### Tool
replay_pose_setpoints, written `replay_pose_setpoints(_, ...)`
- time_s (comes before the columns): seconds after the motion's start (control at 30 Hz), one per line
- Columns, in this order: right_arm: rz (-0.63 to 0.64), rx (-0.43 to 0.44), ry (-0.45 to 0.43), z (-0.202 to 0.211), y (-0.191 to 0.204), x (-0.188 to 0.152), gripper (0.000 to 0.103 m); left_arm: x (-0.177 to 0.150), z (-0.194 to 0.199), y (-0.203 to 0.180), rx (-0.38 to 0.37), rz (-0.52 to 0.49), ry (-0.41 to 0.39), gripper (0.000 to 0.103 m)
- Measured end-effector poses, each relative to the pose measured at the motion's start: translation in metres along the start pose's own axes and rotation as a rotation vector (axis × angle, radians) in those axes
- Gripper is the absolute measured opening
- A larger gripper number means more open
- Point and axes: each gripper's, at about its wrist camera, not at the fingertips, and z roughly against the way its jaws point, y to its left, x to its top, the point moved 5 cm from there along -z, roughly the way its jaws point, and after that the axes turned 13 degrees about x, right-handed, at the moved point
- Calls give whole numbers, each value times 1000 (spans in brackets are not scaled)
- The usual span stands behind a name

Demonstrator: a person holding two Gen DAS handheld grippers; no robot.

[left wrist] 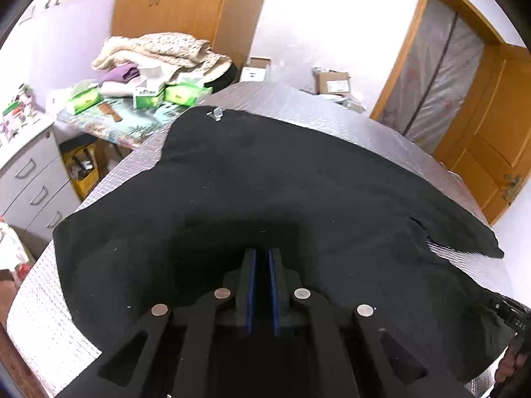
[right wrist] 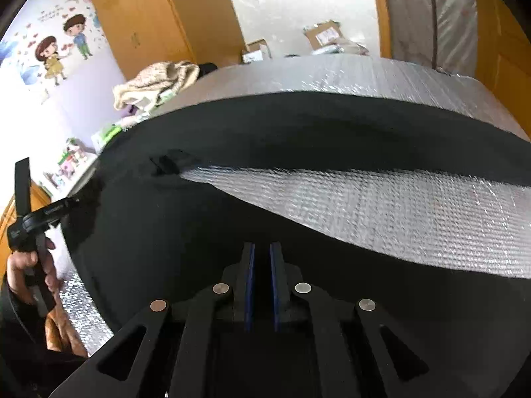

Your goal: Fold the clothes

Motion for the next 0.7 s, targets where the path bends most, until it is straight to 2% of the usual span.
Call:
replay_pose_setpoints(0.13, 5, -2, 56, -15, 2, -9, 9, -8, -2, -19, -35, -35, 26, 7)
replay_pose_setpoints(0.3, 50, 33, 32, -8, 15, -7, 9, -18, 8, -51, -121, -93, 28, 7)
replay_pose_setpoints(0.4, 56, 34, 70, -17, 17, -11, 9, -26, 9, -70, -149, -143, 47, 7)
replay_pose_setpoints(0.53, 61, 34, 67, -14, 20, -14, 10, -30, 16, -74, -148, -160, 31, 7)
replay_pose_setpoints(0.7, 62, 46, 58, -10, 23, -16, 10, -26, 14, -57, -91, -120, 34, 7)
